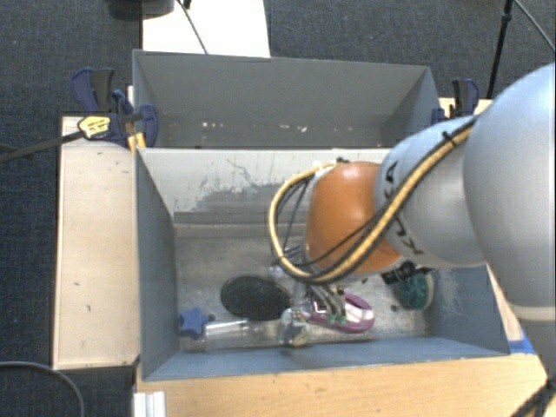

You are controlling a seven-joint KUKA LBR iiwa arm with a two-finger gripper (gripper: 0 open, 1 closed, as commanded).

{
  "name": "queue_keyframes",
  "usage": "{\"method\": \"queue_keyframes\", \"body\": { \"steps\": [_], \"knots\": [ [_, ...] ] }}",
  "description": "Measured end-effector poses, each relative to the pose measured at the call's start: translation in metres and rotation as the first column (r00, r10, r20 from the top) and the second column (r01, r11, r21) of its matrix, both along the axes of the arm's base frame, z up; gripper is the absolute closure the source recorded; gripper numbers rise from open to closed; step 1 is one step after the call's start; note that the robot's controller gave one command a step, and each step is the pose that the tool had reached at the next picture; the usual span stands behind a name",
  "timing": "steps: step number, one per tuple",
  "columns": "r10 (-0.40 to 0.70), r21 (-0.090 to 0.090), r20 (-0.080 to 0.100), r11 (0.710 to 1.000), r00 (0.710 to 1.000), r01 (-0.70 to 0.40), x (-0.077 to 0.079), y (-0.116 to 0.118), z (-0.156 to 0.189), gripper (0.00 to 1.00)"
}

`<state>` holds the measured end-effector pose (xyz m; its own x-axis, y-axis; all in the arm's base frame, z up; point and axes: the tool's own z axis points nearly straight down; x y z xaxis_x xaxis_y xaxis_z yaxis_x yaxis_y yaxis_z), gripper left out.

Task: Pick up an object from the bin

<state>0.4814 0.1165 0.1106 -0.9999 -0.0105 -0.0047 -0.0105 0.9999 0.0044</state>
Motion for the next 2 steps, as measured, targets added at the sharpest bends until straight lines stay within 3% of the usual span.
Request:
{"method": "queue_keyframes", "body": {
  "steps": [1,2],
  "knots": [
    [-0.196,-0.001,0.002,0.981,0.981,0.196,0.0053,0.007,-0.0387,0.0],
    [-0.192,-0.003,0.0,0.981,0.981,0.192,0.0064,0.0071,-0.0374,0.0]
  ]
}}
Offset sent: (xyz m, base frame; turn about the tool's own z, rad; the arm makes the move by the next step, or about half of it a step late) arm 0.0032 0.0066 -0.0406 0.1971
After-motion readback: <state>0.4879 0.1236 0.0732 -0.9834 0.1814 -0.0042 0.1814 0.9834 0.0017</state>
